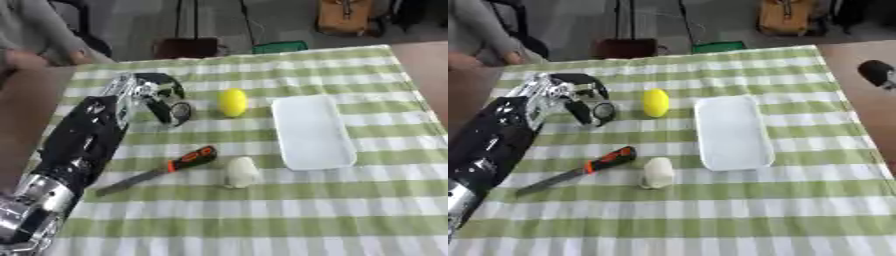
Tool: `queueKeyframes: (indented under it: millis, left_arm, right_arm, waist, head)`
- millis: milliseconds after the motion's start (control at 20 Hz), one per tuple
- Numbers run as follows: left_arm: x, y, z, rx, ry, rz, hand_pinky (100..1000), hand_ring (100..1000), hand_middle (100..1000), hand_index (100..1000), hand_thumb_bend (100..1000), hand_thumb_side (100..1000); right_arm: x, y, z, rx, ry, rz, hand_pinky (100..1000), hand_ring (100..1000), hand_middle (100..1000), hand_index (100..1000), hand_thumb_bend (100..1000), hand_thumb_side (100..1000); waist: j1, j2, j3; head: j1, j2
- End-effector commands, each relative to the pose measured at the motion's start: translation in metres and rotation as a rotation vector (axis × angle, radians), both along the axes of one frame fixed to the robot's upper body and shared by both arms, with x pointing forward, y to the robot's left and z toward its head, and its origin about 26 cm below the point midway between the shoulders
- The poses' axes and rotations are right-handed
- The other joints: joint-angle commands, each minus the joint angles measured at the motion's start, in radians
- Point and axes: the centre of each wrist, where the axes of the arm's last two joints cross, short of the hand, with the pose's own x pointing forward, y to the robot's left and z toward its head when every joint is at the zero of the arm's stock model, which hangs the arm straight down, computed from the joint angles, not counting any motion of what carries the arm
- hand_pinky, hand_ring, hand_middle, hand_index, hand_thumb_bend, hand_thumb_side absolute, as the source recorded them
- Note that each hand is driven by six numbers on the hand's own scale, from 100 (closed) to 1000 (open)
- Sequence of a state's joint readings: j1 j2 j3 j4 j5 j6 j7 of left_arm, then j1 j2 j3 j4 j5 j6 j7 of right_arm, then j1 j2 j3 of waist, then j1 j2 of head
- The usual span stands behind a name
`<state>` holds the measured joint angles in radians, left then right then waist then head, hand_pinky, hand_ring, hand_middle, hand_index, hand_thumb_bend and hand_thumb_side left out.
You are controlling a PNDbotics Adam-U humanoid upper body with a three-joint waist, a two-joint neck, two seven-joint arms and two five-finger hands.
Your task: Pick up objects on the table and place them in the box.
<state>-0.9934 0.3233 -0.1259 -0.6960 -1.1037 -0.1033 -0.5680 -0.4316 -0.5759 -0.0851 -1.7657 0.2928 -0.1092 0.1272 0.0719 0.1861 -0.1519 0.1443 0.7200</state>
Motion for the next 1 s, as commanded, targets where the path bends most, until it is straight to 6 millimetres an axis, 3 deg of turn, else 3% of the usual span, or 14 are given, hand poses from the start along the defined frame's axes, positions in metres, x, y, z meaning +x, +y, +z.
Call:
queueKeyframes:
  millis: [50, 750, 850, 900, 1000]
  left_arm:
    - [0.0025, 0.0022, 0.0128, 0.004, -0.030, 0.003, 828, 831, 854, 856, 408, 272]
    - [0.0022, 0.0013, 0.0066, 0.018, -0.011, -0.004, 828, 832, 852, 849, 401, 272]
    - [0.0023, 0.0013, 0.0067, 0.022, -0.014, -0.004, 828, 831, 849, 841, 381, 264]
    - [0.0023, 0.0013, 0.0069, 0.023, -0.017, -0.003, 826, 826, 845, 820, 321, 248]
    - [0.0025, 0.0009, 0.0080, 0.025, -0.032, 0.000, 825, 824, 843, 802, 283, 231]
  right_arm:
    - [-0.0004, -0.0006, 0.0103, -0.015, -0.026, 0.004, 529, 587, 666, 852, 698, 519]
    - [0.0000, -0.0004, 0.0111, -0.015, -0.028, 0.007, 529, 588, 666, 853, 699, 520]
    - [0.0001, -0.0005, 0.0112, -0.016, -0.029, 0.007, 529, 588, 666, 853, 700, 520]
    - [0.0001, -0.0006, 0.0113, -0.016, -0.029, 0.007, 529, 588, 666, 853, 700, 520]
    - [0.0002, -0.0008, 0.0110, -0.016, -0.028, 0.006, 529, 588, 666, 853, 700, 520]
  waist:
    - [-0.004, -0.014, 0.000]
    - [-0.003, -0.013, -0.002]
    - [-0.003, -0.013, -0.003]
    - [-0.003, -0.013, -0.003]
    - [-0.003, -0.013, -0.003]
  head:
    - [0.002, -0.009]
    - [0.002, -0.012]
    - [0.002, -0.012]
    - [0.002, -0.012]
    - [0.001, -0.012]
